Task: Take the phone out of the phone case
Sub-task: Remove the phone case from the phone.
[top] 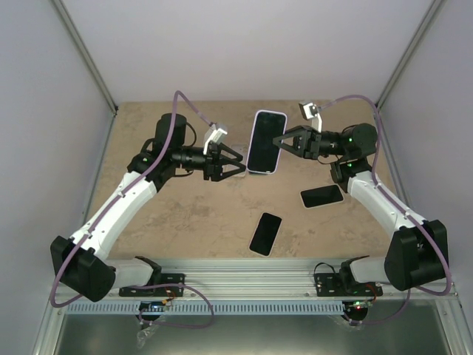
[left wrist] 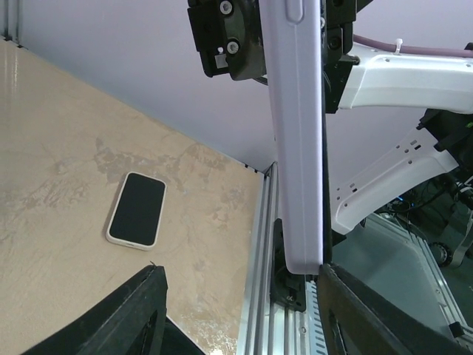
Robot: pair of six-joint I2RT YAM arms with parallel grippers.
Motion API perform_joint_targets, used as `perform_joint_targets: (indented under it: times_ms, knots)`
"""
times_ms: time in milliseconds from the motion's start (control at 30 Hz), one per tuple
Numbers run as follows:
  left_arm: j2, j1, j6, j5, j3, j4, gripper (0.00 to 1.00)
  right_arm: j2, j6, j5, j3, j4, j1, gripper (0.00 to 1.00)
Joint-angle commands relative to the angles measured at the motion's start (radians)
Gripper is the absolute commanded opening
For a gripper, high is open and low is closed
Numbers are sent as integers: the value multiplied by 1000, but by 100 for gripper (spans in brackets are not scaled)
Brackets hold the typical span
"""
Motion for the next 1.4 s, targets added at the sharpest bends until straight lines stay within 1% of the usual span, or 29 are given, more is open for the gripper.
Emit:
perform_joint_targets:
  times_ms: [0,167,300,533,667,933,1067,1200,1367]
  knots:
    - [7,-4,-7,-35,7,22,57,-7,-14,25,39,30,5,1]
    - [15,-5,-7,-34,8,24,56,-10,-20,24,37,26,6,1]
    - [5,-5,-13,51,-6,43,61,-9,-21,25,38,25,5,0]
    - [-5,-5,-35,63,-17,61,62,-7,-23,24,38,25,5,1]
    - [7,-5,-31,26,-8,55,59,-9,-22,21,39,26,5,1]
    - [22,-5,-15,-109,2,24,51,-18,-22,15,38,31,7,1]
    - [25,-4,-6,-156,-3,16,49,-18,-19,14,39,35,7,1]
    - [33,-5,10,-215,-5,1,47,-15,15,13,35,78,7,1]
    - [38,-3,19,-250,-7,-5,45,-16,32,11,32,99,7,0]
